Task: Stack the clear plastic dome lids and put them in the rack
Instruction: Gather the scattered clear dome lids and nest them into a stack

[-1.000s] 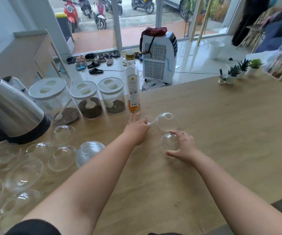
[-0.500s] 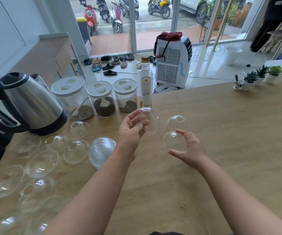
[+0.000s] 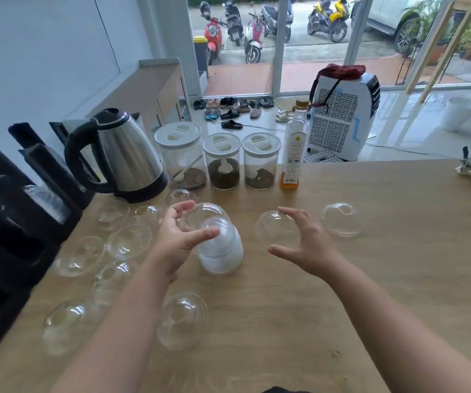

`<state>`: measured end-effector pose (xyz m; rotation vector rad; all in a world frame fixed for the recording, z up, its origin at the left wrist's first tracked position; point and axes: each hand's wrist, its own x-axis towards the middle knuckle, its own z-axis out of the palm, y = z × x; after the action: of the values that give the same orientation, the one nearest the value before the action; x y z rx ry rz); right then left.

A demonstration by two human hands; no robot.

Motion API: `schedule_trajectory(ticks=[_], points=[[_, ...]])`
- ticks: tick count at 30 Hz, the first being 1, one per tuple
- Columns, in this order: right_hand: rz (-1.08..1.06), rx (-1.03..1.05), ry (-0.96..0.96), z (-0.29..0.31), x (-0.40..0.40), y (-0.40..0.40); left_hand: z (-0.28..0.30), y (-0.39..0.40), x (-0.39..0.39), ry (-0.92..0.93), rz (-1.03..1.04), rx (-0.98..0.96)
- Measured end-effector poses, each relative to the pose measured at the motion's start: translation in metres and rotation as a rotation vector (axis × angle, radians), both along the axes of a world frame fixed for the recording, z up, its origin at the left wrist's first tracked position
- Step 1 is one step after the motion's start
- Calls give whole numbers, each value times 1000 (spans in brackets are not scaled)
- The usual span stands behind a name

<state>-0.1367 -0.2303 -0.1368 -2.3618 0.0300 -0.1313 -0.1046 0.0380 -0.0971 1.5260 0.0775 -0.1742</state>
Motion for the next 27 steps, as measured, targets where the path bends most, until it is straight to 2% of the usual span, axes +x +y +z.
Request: schedule_trajectory(ticks=[5, 13, 22, 27], points=[[26, 11, -6, 4, -2, 0, -15, 0, 10, 15, -31, 222], [67, 43, 2, 12, 5, 1, -24, 1, 21, -28, -96, 282], [179, 33, -8, 30, 27, 25, -40, 1, 17, -130, -113, 506], [331, 34, 6, 48, 48, 54, -41, 11, 11, -154, -95, 435]])
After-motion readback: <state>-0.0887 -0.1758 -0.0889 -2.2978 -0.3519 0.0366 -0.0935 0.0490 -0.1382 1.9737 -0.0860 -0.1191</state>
